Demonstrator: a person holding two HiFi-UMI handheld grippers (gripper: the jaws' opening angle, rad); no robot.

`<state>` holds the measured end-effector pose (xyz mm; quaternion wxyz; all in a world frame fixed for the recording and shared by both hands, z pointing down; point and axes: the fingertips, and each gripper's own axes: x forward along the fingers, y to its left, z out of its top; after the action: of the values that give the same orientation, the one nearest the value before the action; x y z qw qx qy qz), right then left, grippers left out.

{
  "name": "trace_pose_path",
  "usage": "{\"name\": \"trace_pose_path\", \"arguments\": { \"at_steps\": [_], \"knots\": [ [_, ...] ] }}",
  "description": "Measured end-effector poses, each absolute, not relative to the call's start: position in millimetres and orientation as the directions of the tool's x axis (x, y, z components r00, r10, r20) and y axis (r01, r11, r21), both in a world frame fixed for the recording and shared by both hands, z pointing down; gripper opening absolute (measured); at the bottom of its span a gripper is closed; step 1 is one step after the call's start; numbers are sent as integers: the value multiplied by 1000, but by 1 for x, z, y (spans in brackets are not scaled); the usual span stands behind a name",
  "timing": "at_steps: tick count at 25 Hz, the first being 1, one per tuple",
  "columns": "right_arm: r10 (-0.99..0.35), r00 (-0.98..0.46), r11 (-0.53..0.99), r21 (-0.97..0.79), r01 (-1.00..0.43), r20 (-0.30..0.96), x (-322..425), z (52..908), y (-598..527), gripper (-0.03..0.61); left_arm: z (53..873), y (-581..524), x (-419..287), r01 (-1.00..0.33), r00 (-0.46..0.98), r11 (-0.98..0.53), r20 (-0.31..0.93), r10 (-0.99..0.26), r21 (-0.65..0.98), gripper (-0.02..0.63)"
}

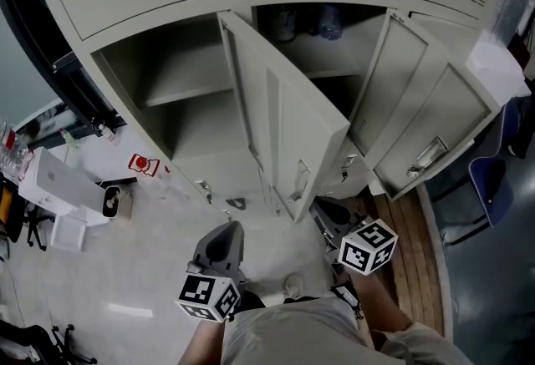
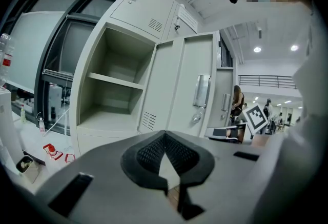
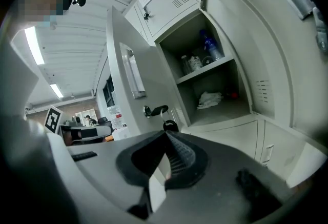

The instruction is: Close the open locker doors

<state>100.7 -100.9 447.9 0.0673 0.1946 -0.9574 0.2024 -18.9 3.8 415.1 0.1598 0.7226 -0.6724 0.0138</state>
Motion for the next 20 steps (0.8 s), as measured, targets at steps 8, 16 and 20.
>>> {"name": "trace_pose_path", "arguments": {
  "at_steps": [8, 16, 20],
  "knots": [
    [-376, -901, 823, -368, -432, 217, 87, 449, -98, 25, 412, 0, -40, -975, 129, -79, 240, -962, 207, 15],
    [-317, -927, 856, -360, -371, 203, 56, 441, -71, 26, 413, 2, -60, -974, 134, -83, 244, -960, 210, 15],
    [-281, -939, 870, -359, -337, 199, 37, 439, -57, 25, 412, 4, -70, -973, 133, -81, 242, -961, 214, 15]
  ]
}}
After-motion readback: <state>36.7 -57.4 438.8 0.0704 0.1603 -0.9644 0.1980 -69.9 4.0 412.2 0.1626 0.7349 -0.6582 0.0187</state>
